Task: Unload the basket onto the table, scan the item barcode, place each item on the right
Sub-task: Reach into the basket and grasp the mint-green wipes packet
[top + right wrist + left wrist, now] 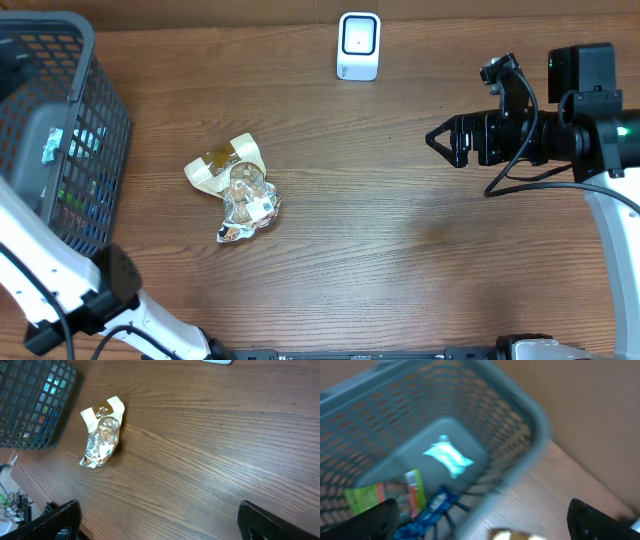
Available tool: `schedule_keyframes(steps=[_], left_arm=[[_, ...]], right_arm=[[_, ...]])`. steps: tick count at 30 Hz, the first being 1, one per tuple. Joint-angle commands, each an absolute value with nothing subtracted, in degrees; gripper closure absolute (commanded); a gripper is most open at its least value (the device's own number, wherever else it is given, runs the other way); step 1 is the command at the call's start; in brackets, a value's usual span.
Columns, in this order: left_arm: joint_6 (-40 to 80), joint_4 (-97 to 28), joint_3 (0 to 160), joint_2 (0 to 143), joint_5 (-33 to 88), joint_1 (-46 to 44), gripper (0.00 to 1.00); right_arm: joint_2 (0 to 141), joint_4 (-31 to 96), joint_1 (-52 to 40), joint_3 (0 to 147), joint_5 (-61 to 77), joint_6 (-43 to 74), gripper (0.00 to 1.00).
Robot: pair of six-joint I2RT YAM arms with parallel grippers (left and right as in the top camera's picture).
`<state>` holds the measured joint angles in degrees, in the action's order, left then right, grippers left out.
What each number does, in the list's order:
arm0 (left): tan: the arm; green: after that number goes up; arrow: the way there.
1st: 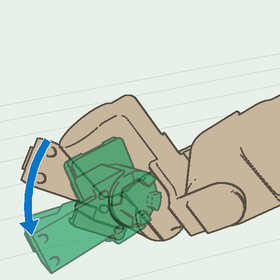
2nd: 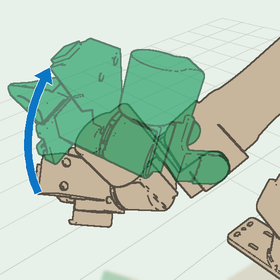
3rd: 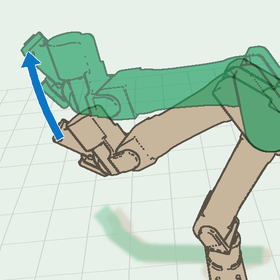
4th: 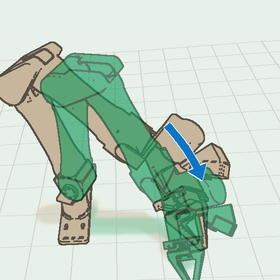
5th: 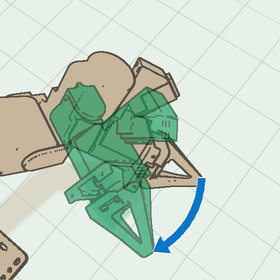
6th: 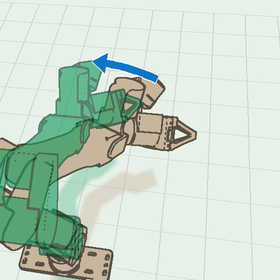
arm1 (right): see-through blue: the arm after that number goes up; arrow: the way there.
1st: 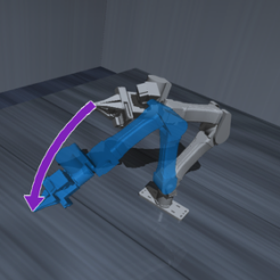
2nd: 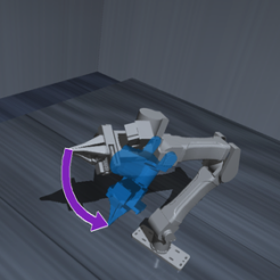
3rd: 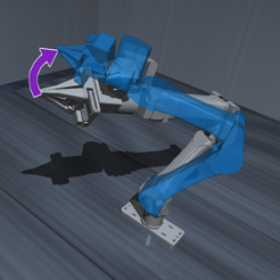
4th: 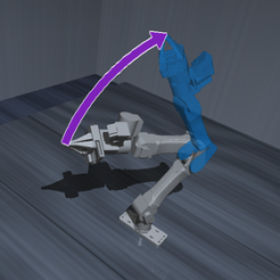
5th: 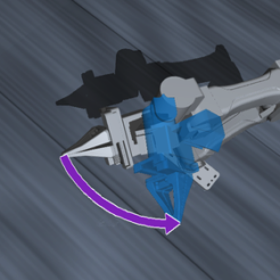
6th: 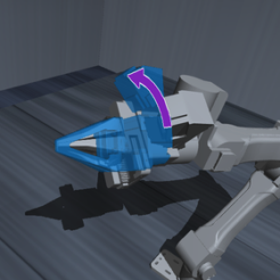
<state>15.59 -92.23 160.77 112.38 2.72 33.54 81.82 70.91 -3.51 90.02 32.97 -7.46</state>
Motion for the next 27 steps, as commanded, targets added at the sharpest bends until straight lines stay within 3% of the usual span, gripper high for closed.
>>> schedule_keyframes(steps=[1, 27], left_arm=[[22.02, -90.08, 157.8, 117.03, 1.06, 36.84, 0.02], [27.03, -81.12, 156.73, 153.69, -1.87, 36.25, 0.13]], right_arm=[[81.58, 70.17, -3.68, 91.46, 33.17, -7.31, 0.0], [81.58, 71.13, -3.68, 91.46, 33.58, -7.31, 0.0]])
